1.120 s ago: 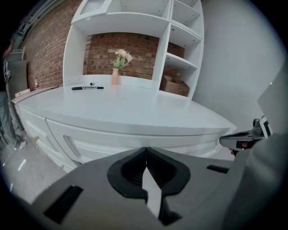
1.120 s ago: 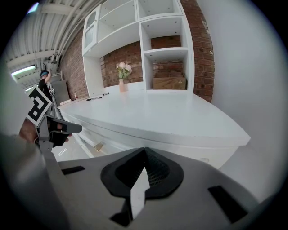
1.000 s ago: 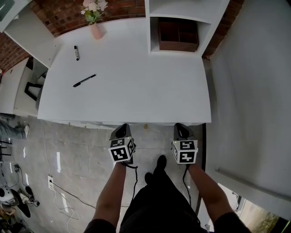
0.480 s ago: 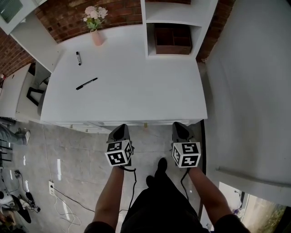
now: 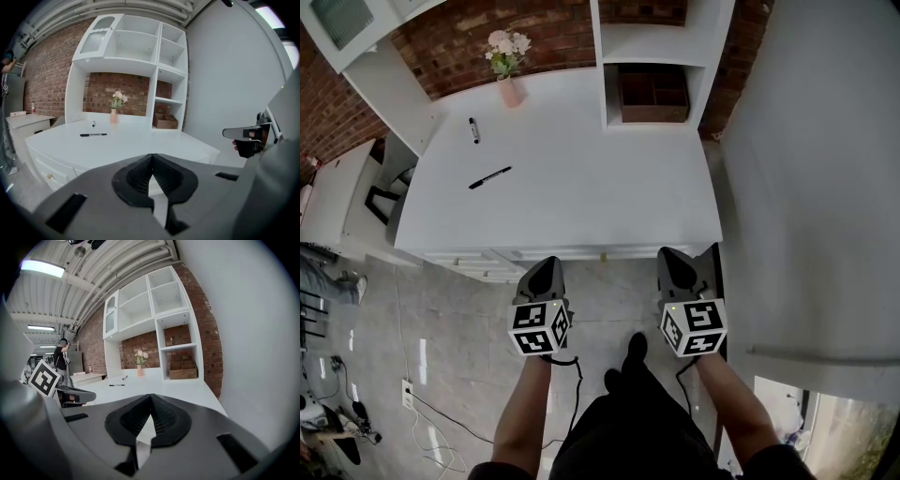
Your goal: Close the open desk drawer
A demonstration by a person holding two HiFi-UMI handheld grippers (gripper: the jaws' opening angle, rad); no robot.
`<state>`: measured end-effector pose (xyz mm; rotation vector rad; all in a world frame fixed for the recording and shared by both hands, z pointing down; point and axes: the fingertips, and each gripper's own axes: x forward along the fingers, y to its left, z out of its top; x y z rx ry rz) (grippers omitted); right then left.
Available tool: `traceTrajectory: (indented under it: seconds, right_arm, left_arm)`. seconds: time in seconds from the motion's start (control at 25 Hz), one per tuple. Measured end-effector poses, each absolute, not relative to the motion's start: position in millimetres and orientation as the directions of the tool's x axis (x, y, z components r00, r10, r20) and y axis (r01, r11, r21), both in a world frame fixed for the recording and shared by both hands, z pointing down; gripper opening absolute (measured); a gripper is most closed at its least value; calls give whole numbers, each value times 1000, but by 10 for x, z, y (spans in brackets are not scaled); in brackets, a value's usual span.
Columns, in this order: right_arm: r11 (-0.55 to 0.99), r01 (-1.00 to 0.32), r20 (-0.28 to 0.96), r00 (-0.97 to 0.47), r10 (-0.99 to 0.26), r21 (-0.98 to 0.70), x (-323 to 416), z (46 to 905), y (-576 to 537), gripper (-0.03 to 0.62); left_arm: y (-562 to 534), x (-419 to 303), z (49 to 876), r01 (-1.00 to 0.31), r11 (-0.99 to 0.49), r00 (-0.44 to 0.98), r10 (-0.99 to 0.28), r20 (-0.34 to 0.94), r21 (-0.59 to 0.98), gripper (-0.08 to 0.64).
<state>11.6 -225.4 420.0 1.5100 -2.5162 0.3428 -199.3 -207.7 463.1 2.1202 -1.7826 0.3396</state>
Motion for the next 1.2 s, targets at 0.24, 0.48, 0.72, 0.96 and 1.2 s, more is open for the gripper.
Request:
traceTrajectory:
  seconds: [0.24,0.48,0.72,0.96,1.2]
  right_arm:
    - [459,-885,200,-466,-862,-80,185,3842,-2010,5]
    - [464,-881,140,-472,-870,-88,212,3582,-1742,5]
    - [467,-879,81,-475,-876,-95,264,3318,-1501,5]
    - [501,-860,25,-505,-863,-97,246,3092,-1315,5]
    - [502,-860,-6,-504,-864,-91,264,2985,-1256,5]
  left_arm:
    - [-1834,-2002,4228,-981,-160,188,-929,319,112,9]
    - [-1557,-2021,3908,-982,-165,183,-950,254,91,9]
    - [-1261,-2024,3683,-983,-158,173,-962,209,90,9]
    - [-1050,-2070,3493,-986,-140,153,-974,167,86,9]
    - [-951,-2081,3374,-988,-135,145,-979,144,78,9]
